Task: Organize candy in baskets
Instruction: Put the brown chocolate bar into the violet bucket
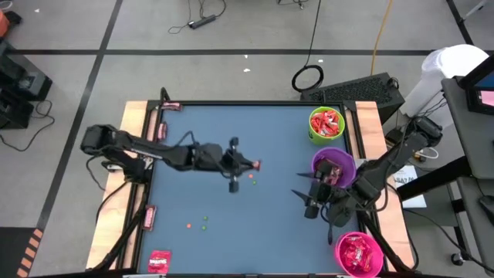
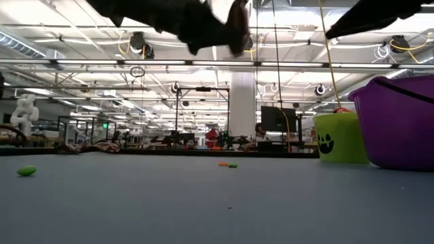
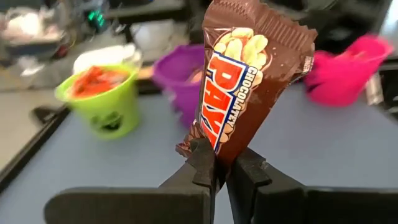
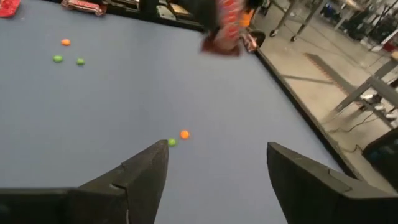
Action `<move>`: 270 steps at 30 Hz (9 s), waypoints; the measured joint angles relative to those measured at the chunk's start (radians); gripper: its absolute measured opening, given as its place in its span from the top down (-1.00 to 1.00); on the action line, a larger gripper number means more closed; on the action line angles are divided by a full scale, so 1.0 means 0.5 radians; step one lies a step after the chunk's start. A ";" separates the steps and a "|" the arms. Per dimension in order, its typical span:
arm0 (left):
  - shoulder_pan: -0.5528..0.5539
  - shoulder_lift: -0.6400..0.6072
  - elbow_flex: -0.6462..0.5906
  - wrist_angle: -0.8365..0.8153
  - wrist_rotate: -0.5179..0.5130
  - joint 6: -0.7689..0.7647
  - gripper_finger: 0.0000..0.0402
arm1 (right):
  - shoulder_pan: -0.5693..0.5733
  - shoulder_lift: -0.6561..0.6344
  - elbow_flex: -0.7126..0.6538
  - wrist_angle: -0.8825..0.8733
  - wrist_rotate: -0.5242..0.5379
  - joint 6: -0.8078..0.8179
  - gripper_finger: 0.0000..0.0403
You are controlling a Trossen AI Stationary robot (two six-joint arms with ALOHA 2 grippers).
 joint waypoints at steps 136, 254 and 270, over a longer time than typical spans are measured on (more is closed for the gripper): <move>1.733 0.338 -0.131 -2.738 -0.991 -1.433 0.11 | -0.441 -0.510 -0.301 0.185 -0.882 -0.509 -0.18; -0.204 0.316 -0.123 0.487 0.187 -0.108 0.04 | -0.594 0.129 -0.249 1.440 -1.415 -1.011 0.96; -0.213 0.316 -0.123 0.291 0.178 -0.268 -0.21 | -0.542 -0.361 0.387 -0.493 -1.248 -0.265 0.94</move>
